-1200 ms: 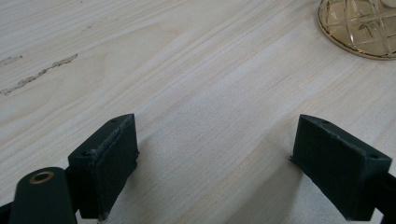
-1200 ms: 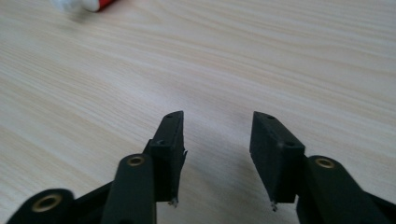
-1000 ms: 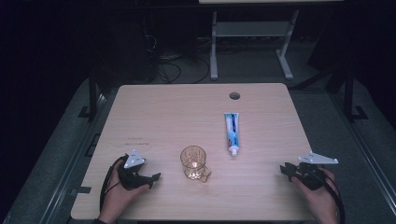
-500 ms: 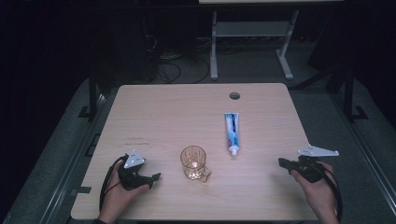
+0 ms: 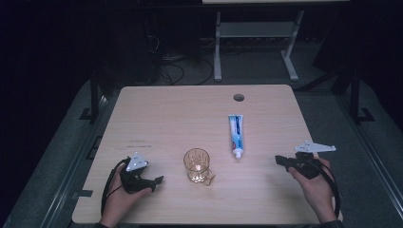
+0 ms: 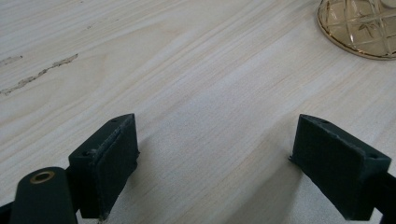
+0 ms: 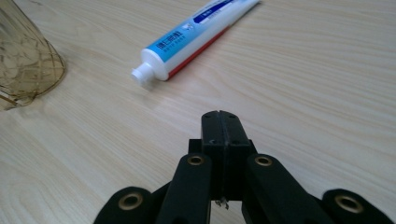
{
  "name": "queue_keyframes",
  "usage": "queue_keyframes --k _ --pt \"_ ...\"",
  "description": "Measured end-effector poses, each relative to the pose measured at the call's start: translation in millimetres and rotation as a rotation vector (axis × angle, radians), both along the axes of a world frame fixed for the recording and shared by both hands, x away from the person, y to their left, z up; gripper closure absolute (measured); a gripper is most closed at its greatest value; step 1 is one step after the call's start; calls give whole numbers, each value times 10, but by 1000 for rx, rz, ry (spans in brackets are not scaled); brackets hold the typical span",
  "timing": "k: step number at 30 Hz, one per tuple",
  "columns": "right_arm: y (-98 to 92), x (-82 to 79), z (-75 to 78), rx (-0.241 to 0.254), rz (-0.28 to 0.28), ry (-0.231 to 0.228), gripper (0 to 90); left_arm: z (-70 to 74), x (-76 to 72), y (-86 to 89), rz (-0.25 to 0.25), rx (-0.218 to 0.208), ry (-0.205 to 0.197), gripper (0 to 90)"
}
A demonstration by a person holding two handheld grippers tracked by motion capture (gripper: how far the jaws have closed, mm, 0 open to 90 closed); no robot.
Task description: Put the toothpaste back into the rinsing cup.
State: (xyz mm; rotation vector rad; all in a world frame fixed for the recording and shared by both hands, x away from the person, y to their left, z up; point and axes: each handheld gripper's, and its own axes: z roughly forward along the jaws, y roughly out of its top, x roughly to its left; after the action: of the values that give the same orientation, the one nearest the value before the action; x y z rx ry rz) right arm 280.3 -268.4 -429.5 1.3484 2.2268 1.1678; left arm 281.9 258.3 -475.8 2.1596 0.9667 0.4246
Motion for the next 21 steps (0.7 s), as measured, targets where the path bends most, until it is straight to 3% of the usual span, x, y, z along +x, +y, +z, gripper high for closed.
queue_keyframes --k 21 --pt "488 289 99 8 118 -14 900 3 -4 3 1 3 2 132"
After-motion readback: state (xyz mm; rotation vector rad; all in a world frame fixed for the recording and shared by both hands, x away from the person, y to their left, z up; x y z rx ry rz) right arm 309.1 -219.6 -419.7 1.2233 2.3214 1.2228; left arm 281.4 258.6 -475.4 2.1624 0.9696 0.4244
